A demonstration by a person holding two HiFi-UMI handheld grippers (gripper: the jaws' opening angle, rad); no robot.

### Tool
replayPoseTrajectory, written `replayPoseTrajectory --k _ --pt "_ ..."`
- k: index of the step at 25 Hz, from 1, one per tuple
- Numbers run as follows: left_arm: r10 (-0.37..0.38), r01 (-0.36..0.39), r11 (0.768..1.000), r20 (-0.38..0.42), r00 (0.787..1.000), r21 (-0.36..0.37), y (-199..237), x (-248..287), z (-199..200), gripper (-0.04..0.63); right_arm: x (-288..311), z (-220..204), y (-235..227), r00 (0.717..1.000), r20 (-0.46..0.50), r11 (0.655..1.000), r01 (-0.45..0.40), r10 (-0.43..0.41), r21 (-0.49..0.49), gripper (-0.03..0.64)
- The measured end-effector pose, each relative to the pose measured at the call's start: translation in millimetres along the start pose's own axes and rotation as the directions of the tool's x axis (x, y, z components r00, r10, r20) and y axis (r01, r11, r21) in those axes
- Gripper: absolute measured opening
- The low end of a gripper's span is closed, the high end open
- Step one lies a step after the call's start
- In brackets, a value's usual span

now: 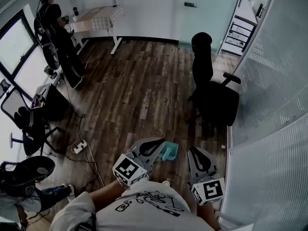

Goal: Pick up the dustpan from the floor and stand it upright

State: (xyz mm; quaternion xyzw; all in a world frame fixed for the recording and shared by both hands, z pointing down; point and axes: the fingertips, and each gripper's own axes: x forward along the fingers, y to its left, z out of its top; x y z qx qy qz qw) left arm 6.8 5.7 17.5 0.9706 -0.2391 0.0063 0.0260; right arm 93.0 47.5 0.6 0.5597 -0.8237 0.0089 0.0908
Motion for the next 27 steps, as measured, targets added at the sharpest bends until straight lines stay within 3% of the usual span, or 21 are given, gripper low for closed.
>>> replayPoseTrajectory --k 5,27 --pt "0.017 -0.016 0.998 0.016 1.0 -0.058 1 -5 4 0.003 -1 1 7 1.0 0.002 1.0 0.001 -0.001 -0.013 0.028" --pt "-0.012 0.014 0.998 0.025 1.0 -0.067 -10 2 7 0.003 -1 5 4 1.0 0.015 1.0 -0.004 0.004 -0.011 0.028"
